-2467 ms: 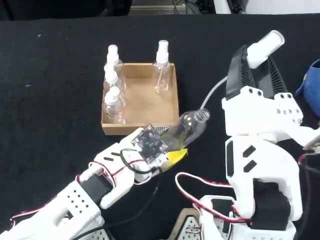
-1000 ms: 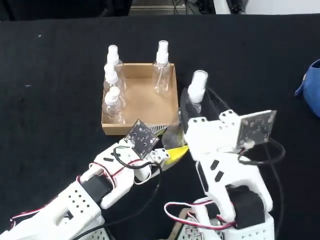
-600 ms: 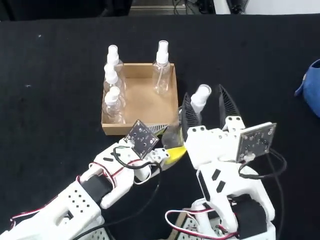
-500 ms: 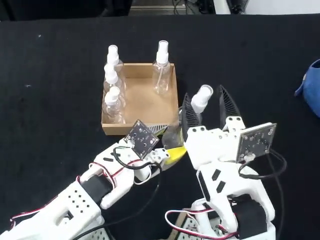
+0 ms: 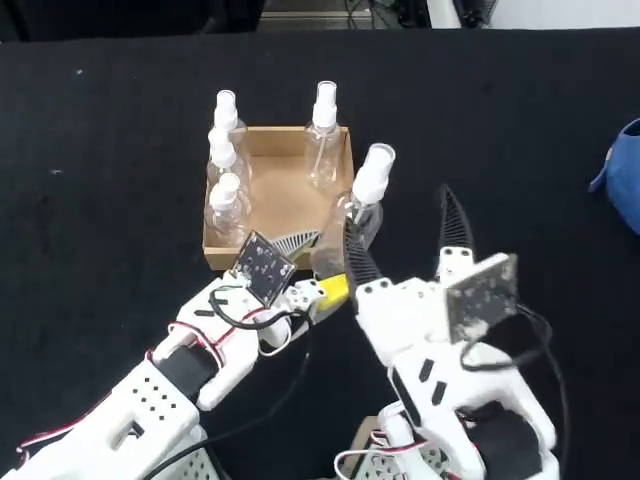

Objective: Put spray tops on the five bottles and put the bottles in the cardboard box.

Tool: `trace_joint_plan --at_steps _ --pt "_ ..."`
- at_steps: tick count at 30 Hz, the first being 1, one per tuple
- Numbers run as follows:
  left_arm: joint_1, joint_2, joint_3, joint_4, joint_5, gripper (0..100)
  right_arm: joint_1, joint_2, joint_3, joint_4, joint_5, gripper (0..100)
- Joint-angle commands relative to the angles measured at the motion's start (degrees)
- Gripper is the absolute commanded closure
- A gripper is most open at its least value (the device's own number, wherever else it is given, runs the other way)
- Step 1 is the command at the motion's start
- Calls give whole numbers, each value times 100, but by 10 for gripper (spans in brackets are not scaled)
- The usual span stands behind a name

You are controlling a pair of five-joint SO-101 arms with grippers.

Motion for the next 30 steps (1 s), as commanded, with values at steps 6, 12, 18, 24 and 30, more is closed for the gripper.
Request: trace_joint_plan --at_steps 6,12,18,24,30 --pt "-66 -114 40 -563 44 970 -79 -119 400 70 70 595" --pt "514 -114 189 -589 9 970 -79 -901 954 53 79 595" --pt "673 -114 242 -589 0 970 -79 -1833 1508 114 97 596" --pt "681 -114 242 -589 0 970 299 -1727 1727 466 88 596" --pt "681 -114 242 -589 0 970 387 -1736 1675 237 62 596"
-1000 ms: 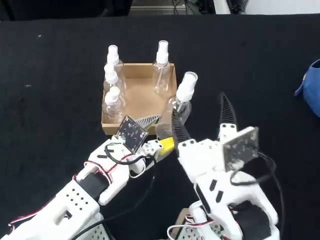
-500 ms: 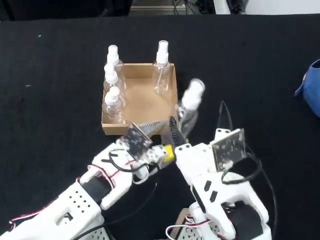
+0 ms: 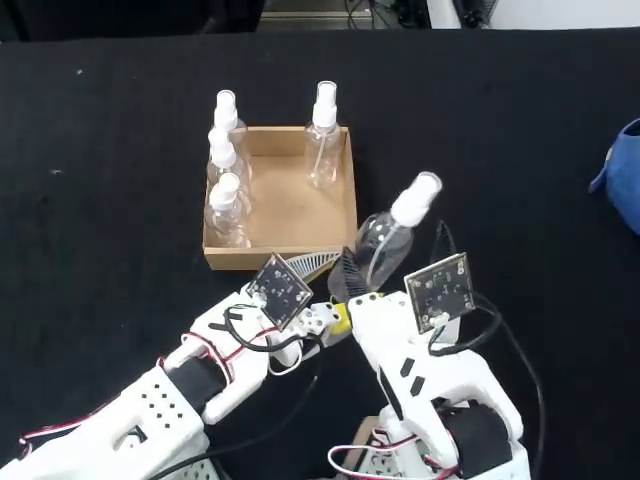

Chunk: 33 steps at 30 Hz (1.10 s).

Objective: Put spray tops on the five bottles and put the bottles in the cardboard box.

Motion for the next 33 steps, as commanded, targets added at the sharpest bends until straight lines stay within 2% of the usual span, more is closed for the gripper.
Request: trace_joint_plan --at_steps 1,4,6,8,11,12,14,17,33 --pt "75 -114 -92 -167 9 970 167 -523 -145 -264 0 596" --pt "57 -114 -92 -167 9 970 167 -514 -163 -325 0 598" --pt "66 -114 -92 -167 9 970 167 -479 -145 -299 0 636" --pt "66 -114 -92 -167 9 970 167 -514 -110 -273 0 729" --pt "66 -114 -92 -167 9 970 167 -514 -101 -325 44 949" --pt "66 -114 -92 -167 9 970 167 -514 -110 -396 70 995" --pt "66 -114 -92 -167 9 970 158 -523 -101 -431 97 956" --pt "66 -114 -84 -167 9 970 167 -523 -127 -475 123 990" --pt "48 -123 -84 -123 53 970 185 -523 -84 -475 114 988"
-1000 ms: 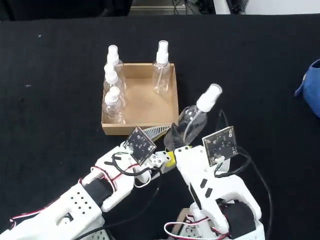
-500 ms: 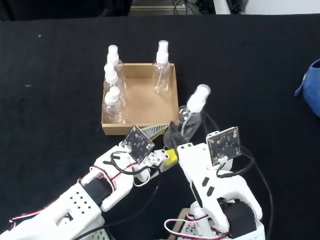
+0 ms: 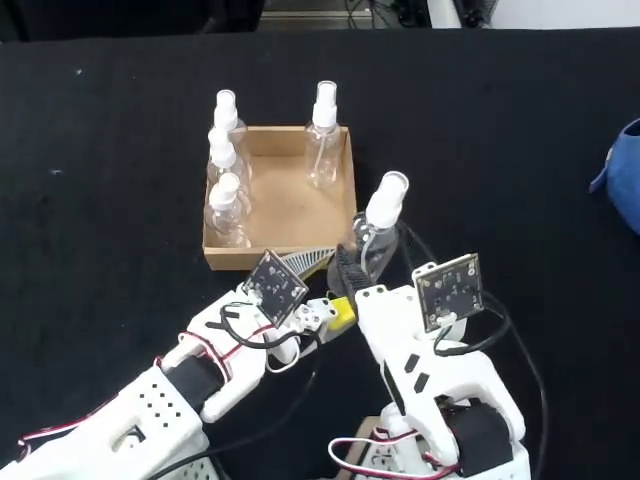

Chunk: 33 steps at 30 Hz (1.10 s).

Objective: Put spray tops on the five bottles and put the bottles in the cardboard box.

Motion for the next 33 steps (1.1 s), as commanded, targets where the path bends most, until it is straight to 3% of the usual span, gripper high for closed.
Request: trace_joint_plan --at_steps 1,3,7,15,21,30,33 --pt "75 -123 -84 -114 0 965 35 -523 -92 -158 79 988" --pt "66 -123 -75 -26 9 920 35 -523 -92 -158 79 988" --pt "48 -123 -400 949 18 822 35 -523 -92 -167 44 988" --pt "-48 -123 -1358 2716 -35 816 26 -514 40 -343 35 988" --pt "-787 -264 -1411 2910 -35 816 35 -488 462 -1064 35 988" --pt "-1033 -2760 -1569 4976 -70 818 44 -462 1086 -2409 -237 988" --pt "-1042 -3640 -1349 5389 -519 820 44 -453 1429 -3059 -211 988"
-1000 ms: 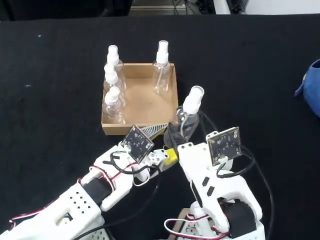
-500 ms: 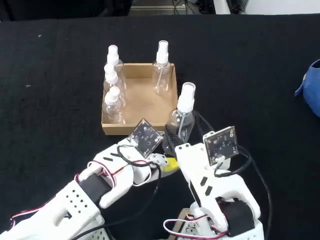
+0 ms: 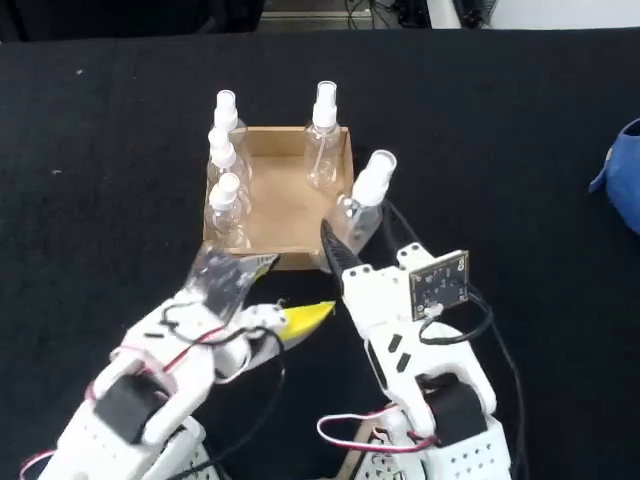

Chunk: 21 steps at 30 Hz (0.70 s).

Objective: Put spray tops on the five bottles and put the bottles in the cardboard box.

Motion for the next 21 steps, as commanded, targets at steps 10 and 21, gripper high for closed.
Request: trace_joint_plan --at_steps 10,21 --pt "-1903 -1187 -611 466 -79 980 79 -444 558 -1556 -26 988" --pt "-4338 -1134 -602 -343 1248 971 70 1552 -787 -1565 -18 988"
